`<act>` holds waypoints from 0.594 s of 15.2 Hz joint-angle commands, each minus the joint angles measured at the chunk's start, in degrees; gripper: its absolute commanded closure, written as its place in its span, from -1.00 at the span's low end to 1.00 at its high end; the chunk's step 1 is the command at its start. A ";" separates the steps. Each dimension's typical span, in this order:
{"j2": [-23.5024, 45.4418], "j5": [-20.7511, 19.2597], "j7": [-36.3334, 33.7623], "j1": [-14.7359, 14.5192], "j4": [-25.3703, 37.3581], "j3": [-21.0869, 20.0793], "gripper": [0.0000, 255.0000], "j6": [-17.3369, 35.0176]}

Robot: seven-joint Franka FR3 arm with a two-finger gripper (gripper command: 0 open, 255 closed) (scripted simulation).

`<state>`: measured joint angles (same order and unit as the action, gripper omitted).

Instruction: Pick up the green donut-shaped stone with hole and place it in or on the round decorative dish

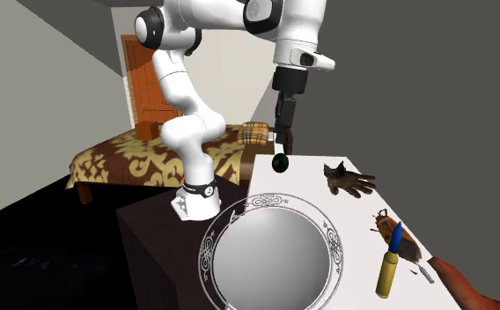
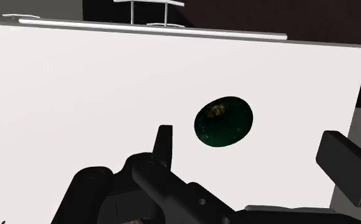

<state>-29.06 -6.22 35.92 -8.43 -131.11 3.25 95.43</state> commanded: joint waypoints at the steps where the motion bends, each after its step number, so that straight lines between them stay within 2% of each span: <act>1: 2.84 -1.41 7.39 -1.81 0.39 0.67 -1.00 1.20; 9: 2.52 -1.90 7.26 -1.50 -5.64 1.19 -1.00 6.93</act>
<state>-26.51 -8.11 43.24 -9.92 -136.24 4.43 101.85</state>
